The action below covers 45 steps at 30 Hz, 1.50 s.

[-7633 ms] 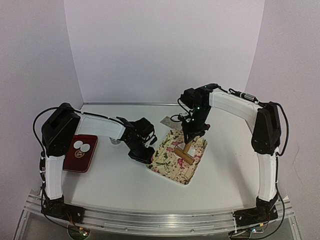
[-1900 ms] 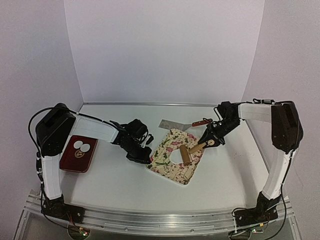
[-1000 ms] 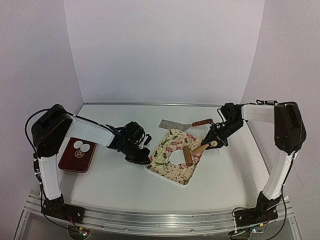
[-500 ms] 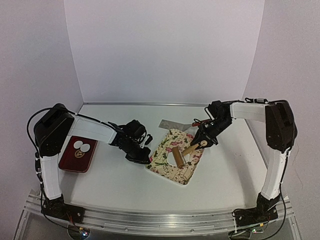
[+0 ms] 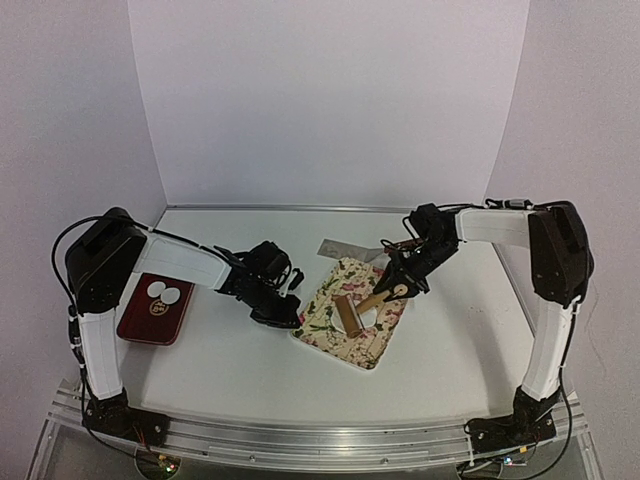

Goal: Roll out the dumpling wrappers from the dough

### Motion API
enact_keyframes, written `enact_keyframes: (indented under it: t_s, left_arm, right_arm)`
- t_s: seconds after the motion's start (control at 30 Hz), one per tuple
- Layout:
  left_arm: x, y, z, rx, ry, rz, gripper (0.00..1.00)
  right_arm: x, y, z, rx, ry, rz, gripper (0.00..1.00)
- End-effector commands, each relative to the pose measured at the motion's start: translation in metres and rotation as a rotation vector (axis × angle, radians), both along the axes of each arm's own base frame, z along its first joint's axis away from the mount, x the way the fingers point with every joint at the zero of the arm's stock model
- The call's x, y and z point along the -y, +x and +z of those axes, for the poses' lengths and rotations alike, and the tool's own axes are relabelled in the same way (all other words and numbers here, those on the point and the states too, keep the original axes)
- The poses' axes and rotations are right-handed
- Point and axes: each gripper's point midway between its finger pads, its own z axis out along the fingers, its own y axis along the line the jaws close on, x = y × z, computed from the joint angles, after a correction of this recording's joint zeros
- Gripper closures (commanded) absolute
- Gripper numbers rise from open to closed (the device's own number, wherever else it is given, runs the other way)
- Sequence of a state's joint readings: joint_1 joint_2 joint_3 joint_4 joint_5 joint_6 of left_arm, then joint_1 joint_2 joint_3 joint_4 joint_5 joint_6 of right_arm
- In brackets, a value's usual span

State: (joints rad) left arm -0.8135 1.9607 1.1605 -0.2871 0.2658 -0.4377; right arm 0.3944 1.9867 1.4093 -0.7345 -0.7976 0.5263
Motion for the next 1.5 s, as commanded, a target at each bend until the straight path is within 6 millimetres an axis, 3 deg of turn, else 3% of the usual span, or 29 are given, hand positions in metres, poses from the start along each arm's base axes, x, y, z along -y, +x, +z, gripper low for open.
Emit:
enact_keyframes:
  t_s: [0.0,0.13,0.33,0.67,0.8,0.93,1.17,1.33,1.47]
  left_arm:
    - [-0.091,-0.040,-0.067,-0.159,0.331,0.083,1.00]
    - [-0.094,-0.042,-0.067,-0.162,0.332,0.085,1.00]
    - [-0.087,-0.037,-0.066,-0.154,0.324,0.076,1.00]
    - [-0.040,-0.030,-0.063,-0.153,0.243,0.010,1.00]
    - [-0.039,-0.034,-0.068,-0.166,0.250,0.027,1.00]
    - [-0.054,-0.040,-0.072,-0.172,0.285,0.050,1.00]
    - [-0.087,-0.048,-0.075,-0.187,0.330,0.106,1.00]
    - [-0.095,-0.052,-0.076,-0.192,0.340,0.125,1.00]
    - [-0.096,-0.051,-0.076,-0.190,0.342,0.135,1.00]
  right_arm:
    - [0.139,-0.027,-0.082,-0.117,-0.597,-0.070,1.00]
    - [0.147,-0.029,-0.083,-0.128,-0.606,-0.069,1.00]
    - [0.141,-0.029,-0.084,-0.135,-0.582,-0.076,1.00]
    - [0.055,-0.032,-0.095,-0.108,-0.502,0.059,1.00]
    - [0.041,-0.036,-0.100,-0.105,-0.518,0.088,1.00]
    - [0.054,-0.038,-0.101,-0.088,-0.571,0.091,1.00]
    - [0.105,-0.034,-0.090,-0.106,-0.601,0.020,1.00]
    - [0.143,-0.028,-0.082,-0.112,-0.608,-0.039,1.00]
    - [0.154,-0.028,-0.083,-0.118,-0.612,-0.048,1.00]
